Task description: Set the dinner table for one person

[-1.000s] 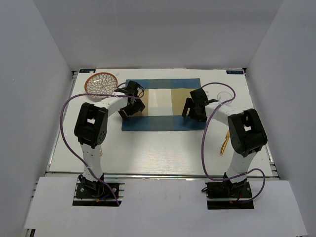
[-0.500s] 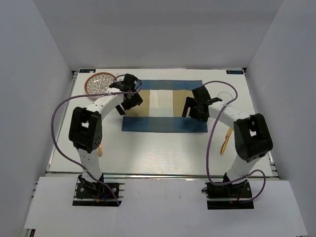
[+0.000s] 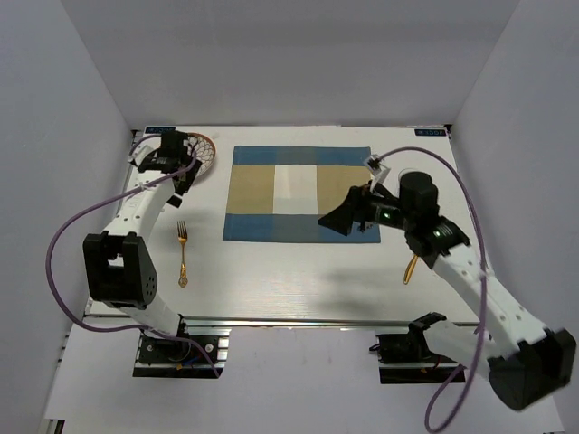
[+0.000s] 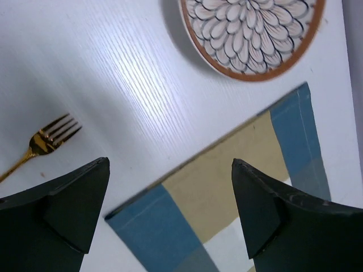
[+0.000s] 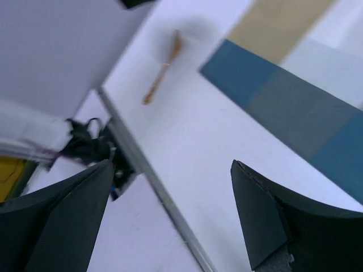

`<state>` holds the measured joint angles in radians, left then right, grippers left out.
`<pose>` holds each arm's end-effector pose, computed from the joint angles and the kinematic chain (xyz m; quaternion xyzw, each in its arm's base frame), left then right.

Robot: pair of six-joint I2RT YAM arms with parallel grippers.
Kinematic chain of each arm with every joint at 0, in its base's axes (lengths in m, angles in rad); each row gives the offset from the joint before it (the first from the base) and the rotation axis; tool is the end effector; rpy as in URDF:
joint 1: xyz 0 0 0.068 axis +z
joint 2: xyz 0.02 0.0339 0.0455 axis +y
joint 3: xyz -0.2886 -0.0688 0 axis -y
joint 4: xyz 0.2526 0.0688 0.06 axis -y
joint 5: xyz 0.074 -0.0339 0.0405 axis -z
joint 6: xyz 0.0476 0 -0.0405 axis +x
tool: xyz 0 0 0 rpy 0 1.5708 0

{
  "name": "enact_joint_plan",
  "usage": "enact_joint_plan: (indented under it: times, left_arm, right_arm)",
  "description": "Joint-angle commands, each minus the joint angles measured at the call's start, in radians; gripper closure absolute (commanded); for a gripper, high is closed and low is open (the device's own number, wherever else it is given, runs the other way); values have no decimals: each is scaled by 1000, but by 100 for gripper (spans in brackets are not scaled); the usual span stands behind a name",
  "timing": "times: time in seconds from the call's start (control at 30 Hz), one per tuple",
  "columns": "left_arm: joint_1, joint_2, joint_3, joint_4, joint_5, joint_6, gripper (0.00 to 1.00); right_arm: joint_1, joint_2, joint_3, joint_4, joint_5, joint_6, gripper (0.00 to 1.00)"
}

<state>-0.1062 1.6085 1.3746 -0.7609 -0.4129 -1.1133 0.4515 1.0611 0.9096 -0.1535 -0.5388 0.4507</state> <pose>0.3546 -0.0186 0.3031 -0.5038 0.7939 0.0019 0.3405 0.2120 0.1300 0.3521 -0.1577 0.7772 0.4417 0.4196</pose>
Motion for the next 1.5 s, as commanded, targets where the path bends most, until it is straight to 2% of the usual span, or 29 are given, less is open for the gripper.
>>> enact_joint_plan:
  times: [0.0, 0.13, 0.2, 0.23, 0.33, 0.47, 0.6, 0.73, 0.83, 0.87, 0.93, 0.97, 1.03, 1.1, 1.17, 1.2, 1.3, 1.47]
  left_arm:
    - [83, 4, -48, 150, 69, -33, 2]
    - [180, 137, 15, 176, 213, -23, 2]
    - [200, 195, 30, 225, 252, -13, 2]
    - [210, 206, 18, 265, 270, 6, 2]
    - [237, 226, -32, 456, 319, 26, 2]
    - [269, 300, -31, 550, 394, 47, 2]
    - [278, 364, -23, 607, 410, 55, 2]
    - [278, 473, 55, 545, 393, 55, 9]
    - [278, 507, 60, 564, 390, 50, 27]
    - [278, 519, 75, 565, 388, 52, 44]
    - [287, 566, 147, 520, 390, 53, 72]
    - [287, 580, 173, 494, 390, 52, 100]
    - [287, 602, 222, 436, 398, 49, 100]
    - [287, 575, 216, 457, 411, 41, 100]
    - [287, 483, 161, 628, 473, 47, 100]
    - [287, 452, 106, 797, 540, 53, 100]
    - [287, 372, 83, 984, 698, 52, 100]
    - [241, 335, 170, 1048, 902, 61, 100]
  right_arm:
    - [7, -176, -78, 78, -210, 52, 11]
    - [7, -407, -155, 129, -315, 163, 11]
    - [10, -492, -150, 97, -332, 177, 11]
    - [6, -525, -120, 24, -343, 148, 11]
    - [6, -581, -94, -59, -354, 123, 11]
    - [7, -653, -127, -67, -365, 147, 11]
    - [6, -702, -181, -52, -368, 180, 11]
    - [3, -702, -189, -87, -351, 154, 11]
    - [4, -688, -176, -103, -349, 135, 11]
    - [7, -684, -172, -103, -348, 134, 11]
    - [7, -681, -170, -104, -343, 134, 11]
    - [4, -681, -173, -107, -339, 134, 11]
    - [6, -682, -167, -124, -325, 126, 11]
    - [3, -693, -155, -141, -300, 117, 11]
    - [4, -701, -147, -165, -274, 106, 11]
    - [4, -707, -147, -173, -270, 100, 11]
    - [4, -711, -156, -185, -254, 95, 11]
    - [4, -717, -176, -195, -237, 106, 11]
